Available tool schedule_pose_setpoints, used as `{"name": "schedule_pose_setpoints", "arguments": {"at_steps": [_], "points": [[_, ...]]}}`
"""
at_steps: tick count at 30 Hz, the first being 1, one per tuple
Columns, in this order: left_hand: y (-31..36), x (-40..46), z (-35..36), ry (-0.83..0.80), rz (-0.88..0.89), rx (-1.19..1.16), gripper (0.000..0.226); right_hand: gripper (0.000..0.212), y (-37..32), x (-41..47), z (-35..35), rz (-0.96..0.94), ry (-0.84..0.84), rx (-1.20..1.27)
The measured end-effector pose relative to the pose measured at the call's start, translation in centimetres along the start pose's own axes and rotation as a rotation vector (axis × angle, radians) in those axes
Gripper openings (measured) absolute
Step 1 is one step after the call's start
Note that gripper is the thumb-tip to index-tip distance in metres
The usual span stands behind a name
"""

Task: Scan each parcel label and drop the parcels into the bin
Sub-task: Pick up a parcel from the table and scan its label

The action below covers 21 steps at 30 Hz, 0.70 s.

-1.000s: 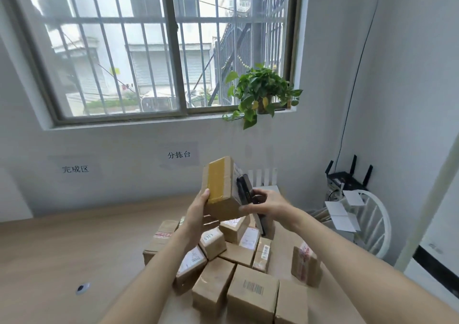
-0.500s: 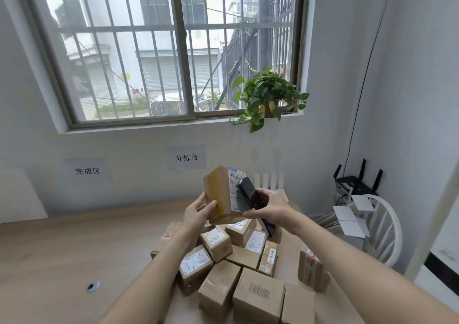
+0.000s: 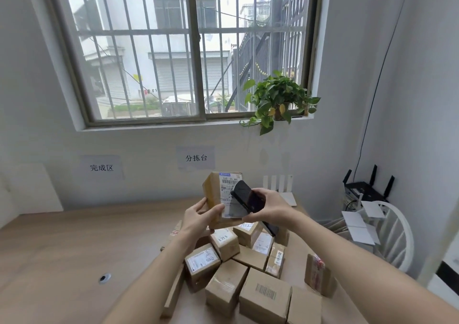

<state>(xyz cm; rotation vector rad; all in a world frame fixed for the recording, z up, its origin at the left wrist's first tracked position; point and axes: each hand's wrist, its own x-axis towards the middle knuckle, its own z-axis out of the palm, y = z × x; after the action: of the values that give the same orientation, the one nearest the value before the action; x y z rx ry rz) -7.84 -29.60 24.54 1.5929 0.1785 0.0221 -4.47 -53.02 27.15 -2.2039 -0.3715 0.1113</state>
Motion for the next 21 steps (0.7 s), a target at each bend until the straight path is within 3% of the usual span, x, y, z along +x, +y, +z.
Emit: {"name": "schedule_pose_setpoints", "arguments": {"at_steps": [3, 9, 21], "points": [[-0.1, -0.6, -1.5, 0.048, 0.005, 0.019, 0.095, 0.086, -1.5, 0.5, 0.6, 0.002, 0.042, -0.147], [-0.1, -2.1, -7.5, 0.187, -0.009, 0.05, 0.087, 0.081, -6.4, 1.5, 2.6, -0.032, 0.13, -0.418], [1.3, -9.6, -26.0, 0.431, 0.005, 0.044, 0.083, 0.081, -19.6, 2.0, 12.9, -0.192, 0.019, -0.505]]}}
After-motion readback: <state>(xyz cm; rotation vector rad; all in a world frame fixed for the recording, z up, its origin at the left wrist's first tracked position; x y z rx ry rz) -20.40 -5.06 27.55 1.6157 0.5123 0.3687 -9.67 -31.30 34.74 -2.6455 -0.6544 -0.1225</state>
